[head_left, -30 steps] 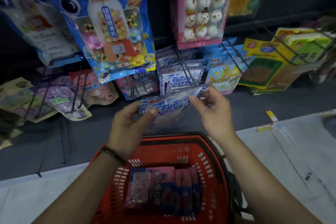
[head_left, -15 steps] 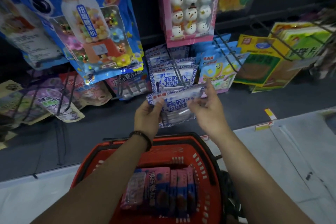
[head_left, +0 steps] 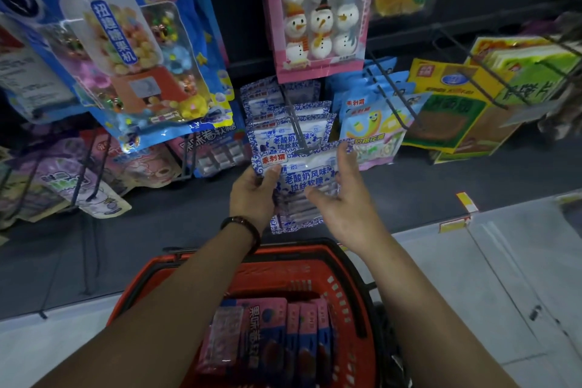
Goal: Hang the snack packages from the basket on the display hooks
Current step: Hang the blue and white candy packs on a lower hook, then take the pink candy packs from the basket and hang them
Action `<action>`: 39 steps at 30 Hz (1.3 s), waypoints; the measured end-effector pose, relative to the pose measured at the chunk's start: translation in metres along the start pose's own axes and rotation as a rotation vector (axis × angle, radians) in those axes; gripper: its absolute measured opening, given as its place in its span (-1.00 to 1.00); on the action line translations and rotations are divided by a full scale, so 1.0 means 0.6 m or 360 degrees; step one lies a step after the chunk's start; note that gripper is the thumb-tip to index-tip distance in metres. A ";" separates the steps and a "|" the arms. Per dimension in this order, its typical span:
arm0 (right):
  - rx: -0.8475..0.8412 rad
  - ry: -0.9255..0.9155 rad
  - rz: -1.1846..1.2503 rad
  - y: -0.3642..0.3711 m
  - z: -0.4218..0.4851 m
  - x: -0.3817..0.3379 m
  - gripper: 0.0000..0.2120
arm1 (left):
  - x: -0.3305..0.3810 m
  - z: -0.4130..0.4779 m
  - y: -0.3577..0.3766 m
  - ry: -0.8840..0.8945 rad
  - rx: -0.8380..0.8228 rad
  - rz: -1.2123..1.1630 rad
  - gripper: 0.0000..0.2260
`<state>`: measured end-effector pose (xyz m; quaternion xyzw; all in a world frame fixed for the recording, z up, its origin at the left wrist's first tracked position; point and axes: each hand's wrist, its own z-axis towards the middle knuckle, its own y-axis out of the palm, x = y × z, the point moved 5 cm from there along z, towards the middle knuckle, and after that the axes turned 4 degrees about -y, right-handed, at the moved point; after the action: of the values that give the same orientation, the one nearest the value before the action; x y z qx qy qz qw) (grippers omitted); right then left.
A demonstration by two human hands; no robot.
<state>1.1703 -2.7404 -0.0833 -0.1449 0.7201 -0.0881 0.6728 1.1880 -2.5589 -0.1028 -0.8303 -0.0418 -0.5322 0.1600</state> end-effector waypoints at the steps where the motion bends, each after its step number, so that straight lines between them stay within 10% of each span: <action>1: -0.0024 0.0003 -0.0038 0.001 0.000 -0.001 -0.05 | -0.001 -0.001 0.000 -0.0010 0.0016 0.0003 -0.72; 8: -0.0242 0.0057 -0.0106 0.017 -0.009 -0.013 -0.19 | 0.004 0.011 0.009 -0.0207 0.0014 -0.0107 -0.69; 12: -0.0197 -0.0016 -0.0160 0.026 -0.005 -0.024 -0.18 | 0.005 0.047 -0.002 -0.0122 0.0076 -0.0143 -0.32; 17: -0.0150 -0.0056 -0.0164 0.041 -0.002 -0.026 -0.20 | 0.030 0.078 0.005 -0.0191 0.0070 -0.0210 -0.53; 21: -0.0197 -0.0051 -0.0246 0.050 -0.005 -0.028 -0.29 | 0.040 0.098 0.013 -0.0183 0.0039 -0.0191 -0.17; 27: -0.0259 -0.0034 -0.0276 0.054 -0.012 -0.028 -0.33 | 0.042 0.116 0.015 -0.0087 0.0081 0.0043 -0.67; 34: -0.0337 0.0012 -0.0318 0.061 -0.018 -0.022 -0.38 | 0.032 0.131 0.005 -0.0118 0.0069 0.0094 -0.23; 39: -0.0494 0.0200 -0.0503 0.074 -0.036 0.001 -0.47 | 0.008 0.069 -0.048 -0.0175 0.0091 0.0265 -0.81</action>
<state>1.1448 -2.7000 -0.0963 -0.3519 0.7339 -0.0895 0.5740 1.2194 -2.5192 -0.1079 -0.8539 0.0034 -0.4694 0.2247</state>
